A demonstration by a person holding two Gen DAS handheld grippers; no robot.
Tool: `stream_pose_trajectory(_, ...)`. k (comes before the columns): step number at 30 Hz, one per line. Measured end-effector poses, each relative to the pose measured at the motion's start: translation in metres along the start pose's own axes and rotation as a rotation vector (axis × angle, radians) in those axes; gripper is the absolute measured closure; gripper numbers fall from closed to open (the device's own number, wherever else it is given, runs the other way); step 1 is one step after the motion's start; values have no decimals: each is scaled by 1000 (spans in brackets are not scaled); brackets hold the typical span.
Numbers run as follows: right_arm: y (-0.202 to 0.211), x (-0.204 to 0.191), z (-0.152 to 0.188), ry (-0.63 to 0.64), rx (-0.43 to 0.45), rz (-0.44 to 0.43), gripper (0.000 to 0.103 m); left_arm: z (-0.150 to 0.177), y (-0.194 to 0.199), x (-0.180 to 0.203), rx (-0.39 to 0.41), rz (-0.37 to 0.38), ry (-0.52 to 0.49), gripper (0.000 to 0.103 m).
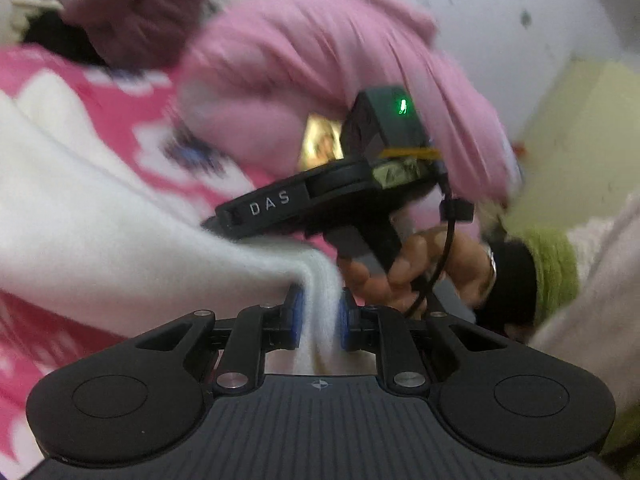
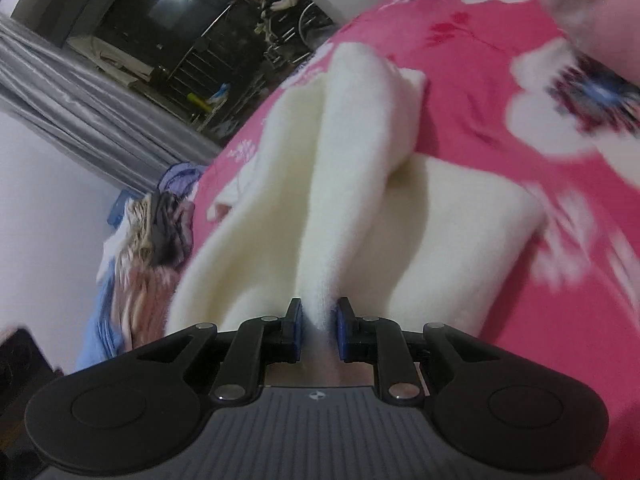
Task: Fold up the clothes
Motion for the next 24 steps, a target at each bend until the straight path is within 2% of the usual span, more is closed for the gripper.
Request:
stream_pose_trajectory(2,8,3,21,38,3,55,83,14,-19,-2,-104,-21,-14,86)
stream_pose_trajectory(4,10,3,27,97,-3,139,81,24,-35,-10,-188,-63,-12,83)
stream_pose_trajectory(8,31,0,22,192,7,219,68,16,-27,-25,-206,-72,29,72)
stream_pose_trajectory(10,47,-3,15,235,53,250,60,10,-15,-35,-202,-72,48,63)
stream_pose_trajectory(11,52,-4,9,245,74,258,59,9,-8,-40,-197,-78,55,63)
stream_pose_trajectory(12,56,-4,2,251,92,262,53,6,-2,-47,-192,-84,65,62)
stream_pose_trajectory(13,59,-4,-5,257,110,267,46,3,5,-54,-182,-83,82,61)
stream_pose_trajectory(15,60,-5,-22,262,140,268,43,-3,17,-62,-137,-95,103,57)
stream_pose_trajectory(17,46,-9,-41,250,156,249,39,-18,34,-80,-46,-134,119,45)
stream_pose_trajectory(18,39,-11,-51,245,163,239,33,-23,41,-87,5,-156,136,40)
stream_pose_trajectory(20,13,-17,-75,227,179,229,32,-39,52,-109,95,-203,170,38)
stream_pose_trajectory(24,-45,-30,-127,189,200,233,31,-72,52,-148,222,-439,149,37)
Point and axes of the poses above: each gripper's, at about its wrist camera, not at the fingertips, and y roughly against the way its jaws point, x to its right, z to its underside, the point moved 2 cm from there along -y, roughly the way its jaws point, and after that the axes turned 13 degrees about z, right-handed, at the moved point
